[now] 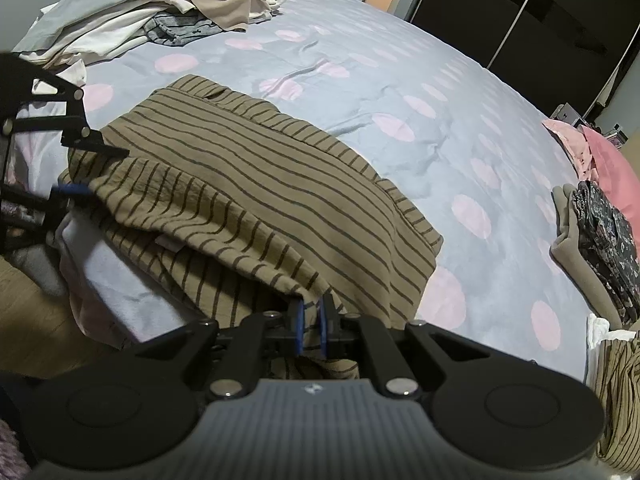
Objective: Fold clothes
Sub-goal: 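Pinch the folded striped shirt edge with both grippers and lift it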
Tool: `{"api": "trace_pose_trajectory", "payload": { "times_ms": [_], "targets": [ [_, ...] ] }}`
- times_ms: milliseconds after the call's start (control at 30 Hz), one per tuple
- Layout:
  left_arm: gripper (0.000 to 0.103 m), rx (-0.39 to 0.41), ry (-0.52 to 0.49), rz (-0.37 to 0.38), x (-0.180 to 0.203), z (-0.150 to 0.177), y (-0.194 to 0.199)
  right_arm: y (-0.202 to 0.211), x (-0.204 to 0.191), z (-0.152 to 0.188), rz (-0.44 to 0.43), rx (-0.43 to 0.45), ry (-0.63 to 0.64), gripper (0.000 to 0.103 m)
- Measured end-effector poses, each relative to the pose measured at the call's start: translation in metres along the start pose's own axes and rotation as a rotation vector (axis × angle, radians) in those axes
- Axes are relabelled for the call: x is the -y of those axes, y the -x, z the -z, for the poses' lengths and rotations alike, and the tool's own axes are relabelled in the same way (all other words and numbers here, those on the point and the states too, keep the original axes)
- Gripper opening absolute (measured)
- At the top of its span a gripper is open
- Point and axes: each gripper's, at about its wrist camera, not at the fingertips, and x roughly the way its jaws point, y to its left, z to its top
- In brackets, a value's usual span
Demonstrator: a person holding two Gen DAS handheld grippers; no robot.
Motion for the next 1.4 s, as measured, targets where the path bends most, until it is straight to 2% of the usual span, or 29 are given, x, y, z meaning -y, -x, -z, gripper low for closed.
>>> {"api": "trace_pose_trajectory", "payload": {
  "times_ms": [33, 133, 233, 267, 400, 467, 533, 600, 633, 667, 700, 767, 933, 1000, 1033, 1067, 1133, 1233, 1400],
  "targets": [
    [0.012, 0.002, 0.065, 0.018, -0.010, 0.000, 0.003, 0.000, -0.002, 0.001, 0.003, -0.003, 0.012, 0.015],
    [0.011, 0.005, 0.263, 0.067, -0.040, 0.003, 0.011, 0.003, -0.005, 0.006, 0.004, -0.011, 0.042, 0.016],
    [0.010, -0.016, 0.469, 0.174, -0.071, 0.012, 0.010, 0.006, -0.007, 0.012, -0.004, -0.030, 0.063, 0.010],
    [0.010, -0.032, 0.477, 0.193, -0.072, 0.013, 0.006, 0.004, -0.008, 0.013, -0.006, -0.049, 0.068, 0.010],
    [0.010, -0.110, 0.350, 0.240, -0.051, 0.012, -0.016, -0.011, -0.012, 0.018, 0.000, -0.116, 0.102, 0.009],
    [0.014, -0.145, 0.291, 0.268, -0.037, 0.015, -0.024, -0.021, -0.011, 0.020, -0.005, -0.158, 0.107, 0.010],
    [0.017, -0.138, 0.288, 0.266, -0.036, 0.016, -0.024, -0.029, -0.006, 0.022, -0.026, -0.199, 0.082, 0.015],
    [0.027, -0.138, 0.307, 0.253, -0.040, 0.018, -0.019, -0.027, 0.001, 0.022, -0.034, -0.201, 0.040, 0.024],
    [0.029, -0.136, 0.317, 0.245, -0.041, 0.020, -0.016, -0.025, 0.005, 0.022, -0.035, -0.202, 0.018, 0.038],
    [0.033, -0.132, 0.320, 0.240, -0.043, 0.020, -0.012, -0.023, 0.009, 0.023, -0.034, -0.207, -0.005, 0.047],
    [0.041, -0.126, 0.320, 0.240, -0.044, 0.020, -0.007, -0.020, 0.012, 0.023, -0.041, -0.206, -0.025, 0.047],
    [0.049, -0.108, 0.322, 0.244, -0.046, 0.018, 0.003, -0.011, 0.019, 0.023, -0.066, -0.187, -0.065, 0.047],
    [0.053, -0.046, 0.379, 0.286, -0.058, 0.015, 0.029, 0.000, 0.027, 0.019, -0.133, -0.125, -0.154, 0.047],
    [0.051, -0.005, 0.457, 0.322, -0.070, 0.015, 0.037, 0.004, 0.030, 0.018, -0.160, -0.099, -0.189, 0.045],
    [0.049, 0.010, 0.509, 0.345, -0.076, 0.016, 0.039, 0.006, 0.032, 0.017, -0.174, -0.087, -0.206, 0.038],
    [0.043, 0.015, 0.548, 0.361, -0.079, 0.015, 0.037, 0.008, 0.033, 0.016, -0.187, -0.074, -0.224, 0.026],
    [0.032, 0.026, 0.626, 0.393, -0.086, 0.015, 0.033, 0.012, 0.036, 0.014, -0.214, -0.048, -0.258, 0.016],
    [0.023, -0.034, 0.682, 0.374, -0.089, 0.014, 0.015, 0.015, 0.039, 0.011, -0.253, -0.017, -0.304, 0.015],
    [0.017, -0.100, 0.762, 0.396, -0.094, 0.016, -0.018, -0.013, 0.037, 0.002, -0.257, -0.046, -0.319, 0.015]
  ]
}}
